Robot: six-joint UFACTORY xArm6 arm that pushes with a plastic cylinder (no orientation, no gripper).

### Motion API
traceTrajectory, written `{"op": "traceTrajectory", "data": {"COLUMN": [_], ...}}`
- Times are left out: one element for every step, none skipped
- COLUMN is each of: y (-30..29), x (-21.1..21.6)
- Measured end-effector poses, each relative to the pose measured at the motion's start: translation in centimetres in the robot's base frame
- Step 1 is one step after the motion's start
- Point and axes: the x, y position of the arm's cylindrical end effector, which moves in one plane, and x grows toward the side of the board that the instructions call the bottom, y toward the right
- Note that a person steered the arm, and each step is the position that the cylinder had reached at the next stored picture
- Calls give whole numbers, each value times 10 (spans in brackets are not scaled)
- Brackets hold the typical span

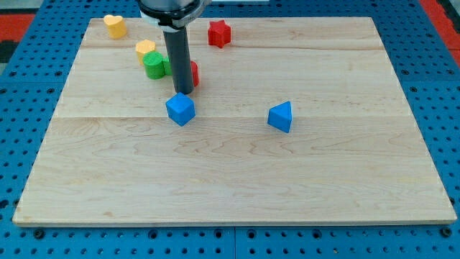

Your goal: Separate red circle from the green star

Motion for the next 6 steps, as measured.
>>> {"op": "traceTrajectory", "data": {"y": [-3,-3,-3,3,12,30], "x": [-10,-23,-44,-60,-61,-62]}}
